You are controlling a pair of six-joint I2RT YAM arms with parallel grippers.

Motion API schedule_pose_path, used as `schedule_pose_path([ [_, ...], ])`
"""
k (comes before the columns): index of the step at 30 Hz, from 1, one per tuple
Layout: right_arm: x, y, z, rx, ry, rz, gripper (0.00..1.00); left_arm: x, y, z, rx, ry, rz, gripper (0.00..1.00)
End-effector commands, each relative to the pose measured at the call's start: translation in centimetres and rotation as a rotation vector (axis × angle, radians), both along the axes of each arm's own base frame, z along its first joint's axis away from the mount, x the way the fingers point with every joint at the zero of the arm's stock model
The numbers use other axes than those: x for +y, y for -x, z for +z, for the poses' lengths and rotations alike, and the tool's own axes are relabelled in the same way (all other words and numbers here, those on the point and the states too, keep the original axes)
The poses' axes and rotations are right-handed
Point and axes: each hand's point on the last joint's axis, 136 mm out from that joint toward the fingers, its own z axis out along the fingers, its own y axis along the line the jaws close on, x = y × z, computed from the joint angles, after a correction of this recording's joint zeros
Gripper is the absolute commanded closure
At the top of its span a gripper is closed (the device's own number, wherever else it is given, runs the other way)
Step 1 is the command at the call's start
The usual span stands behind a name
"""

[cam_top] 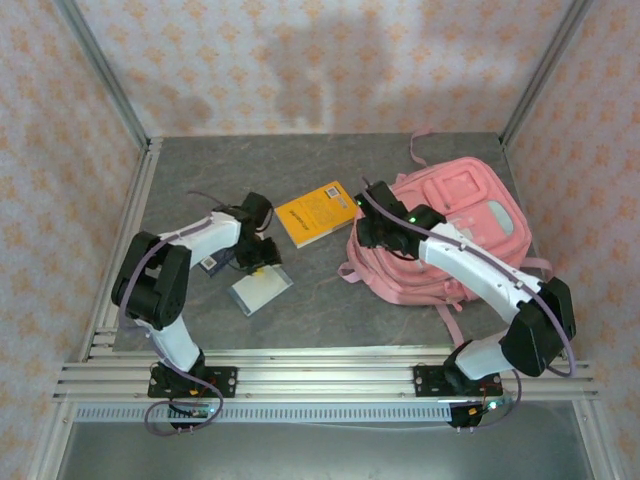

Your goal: Pack books, pencil case, and school supplies into a backpack

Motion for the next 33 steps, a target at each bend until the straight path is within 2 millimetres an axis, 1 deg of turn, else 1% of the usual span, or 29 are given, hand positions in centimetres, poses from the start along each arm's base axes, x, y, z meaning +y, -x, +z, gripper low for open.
schedule_pose_path([
  [1,3.6,0.7,0.9,0.016,-0.181,0.09,0.63,-4.1,1.6,0.9,0.029,0.101,-0.086,0.59],
  [2,5.0,1.3,0.8,0.045,-0.224,0.15,0.63,-4.4,1.5,1.9,0.007,0.122,-0.086,0.57],
  [3,6.1,1.8,0.7,0.072,-0.249,0.184,0.63,-4.5,1.4,3.0,-0.016,0.138,-0.085,0.55],
  [4,6.9,2.1,0.4,0.097,-0.268,0.201,0.63,-4.3,1.3,4.2,-0.041,0.14,-0.089,0.52],
  [6,9.0,2.8,-0.4,0.185,-0.333,0.242,0.63,-3.4,1.3,6.2,-0.077,0.117,-0.097,0.43],
  [8,10.8,3.3,-1.5,0.28,-0.377,0.257,0.63,-1.6,1.7,7.5,-0.093,0.084,-0.069,0.36],
  [10,12.4,3.7,-2.7,0.354,-0.406,0.274,0.63,0.4,2.1,7.8,-0.089,0.055,-0.009,0.34],
  [12,13.6,3.9,-4.1,0.387,-0.398,0.281,0.63,2.8,3.0,7.4,-0.081,0.035,0.074,0.34],
  [14,14.9,4.3,-5.8,0.428,-0.39,0.292,0.62,4.9,4.1,6.4,-0.062,0.017,0.145,0.35],
  [16,16.0,4.9,-7.4,0.486,-0.393,0.299,0.62,6.0,5.1,5.1,-0.023,0.017,0.187,0.36],
  [19,16.8,5.5,-9.7,0.546,-0.359,0.298,0.62,6.1,6.3,3.1,0.022,0.041,0.204,0.36],
  [22,16.4,5.5,-11.6,0.57,-0.312,0.276,0.62,6.5,7.0,1.7,0.043,0.028,0.214,0.36],
  [25,16.2,5.6,-12.9,0.591,-0.294,0.263,0.64,6.8,7.6,0.3,0.071,0.017,0.219,0.38],
  [27,16.3,5.8,-13.4,0.608,-0.297,0.259,0.67,6.8,7.8,-0.1,0.076,0.019,0.218,0.39],
  [28,16.3,5.9,-14.0,0.619,-0.291,0.25,0.69,6.7,8.0,-0.6,0.083,0.029,0.217,0.39],
  [31,16.1,6.2,-15.1,0.646,-0.286,0.233,0.7,5.9,8.2,-1.7,0.09,0.075,0.201,0.39],
  [33,16.3,6.6,-15.6,0.669,-0.298,0.23,0.72,5.2,8.1,-2.4,0.107,0.114,0.194,0.4],
])
